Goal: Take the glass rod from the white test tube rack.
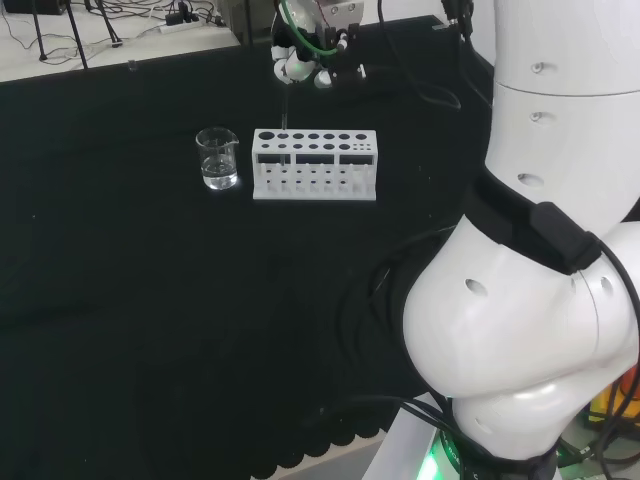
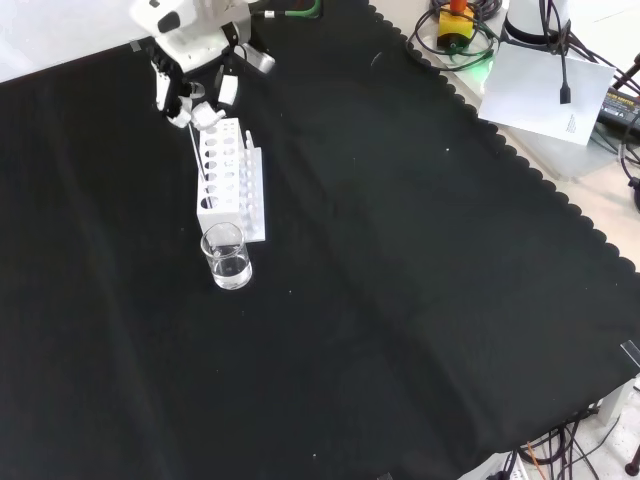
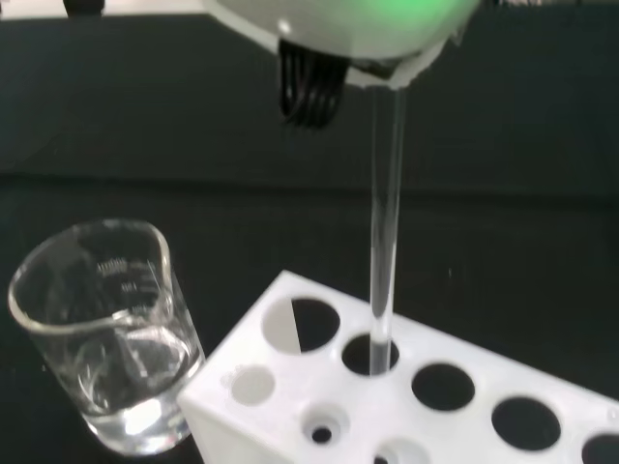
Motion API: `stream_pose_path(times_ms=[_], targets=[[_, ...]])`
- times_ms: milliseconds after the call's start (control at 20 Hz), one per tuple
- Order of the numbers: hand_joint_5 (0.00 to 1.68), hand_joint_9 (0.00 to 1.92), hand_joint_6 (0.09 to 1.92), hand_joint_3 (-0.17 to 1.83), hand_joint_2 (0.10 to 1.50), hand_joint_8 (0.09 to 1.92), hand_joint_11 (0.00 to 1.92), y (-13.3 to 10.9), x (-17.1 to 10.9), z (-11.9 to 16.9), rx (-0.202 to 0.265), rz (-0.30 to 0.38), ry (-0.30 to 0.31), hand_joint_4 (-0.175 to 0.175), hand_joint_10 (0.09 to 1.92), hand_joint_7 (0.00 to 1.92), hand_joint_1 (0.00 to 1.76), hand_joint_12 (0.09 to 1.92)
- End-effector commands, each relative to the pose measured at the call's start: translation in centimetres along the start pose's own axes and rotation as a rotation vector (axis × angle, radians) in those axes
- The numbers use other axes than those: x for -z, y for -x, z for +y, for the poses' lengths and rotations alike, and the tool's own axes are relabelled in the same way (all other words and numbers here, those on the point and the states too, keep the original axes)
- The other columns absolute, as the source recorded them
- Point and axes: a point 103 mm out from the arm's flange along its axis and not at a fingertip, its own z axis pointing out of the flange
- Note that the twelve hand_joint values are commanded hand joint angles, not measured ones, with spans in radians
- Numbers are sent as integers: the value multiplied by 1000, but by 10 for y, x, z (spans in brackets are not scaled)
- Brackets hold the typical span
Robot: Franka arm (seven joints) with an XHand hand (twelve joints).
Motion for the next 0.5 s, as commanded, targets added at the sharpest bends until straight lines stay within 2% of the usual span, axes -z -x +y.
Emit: stream_pose_path(times_ms=[50, 150, 300, 450, 500], targets=[[1142, 1730, 948, 800, 643, 1167, 1733, -13, 48, -19, 33, 2, 171, -175, 943, 1459, 1217, 746], [1160, 1739, 918, 796, 636, 1157, 1740, -20, 60, -25, 42, -13, 157, -175, 929, 1491, 1216, 739], [1173, 1744, 900, 804, 626, 1151, 1744, -26, 77, -36, 26, -10, 148, -175, 923, 1502, 1217, 738], [1185, 1753, 887, 817, 614, 1146, 1748, -34, 96, -49, 4, 1, 80, -175, 915, 1505, 1218, 739], [1187, 1755, 885, 819, 612, 1145, 1750, -38, 101, -54, 18, -18, 58, -175, 914, 1506, 1218, 740]])
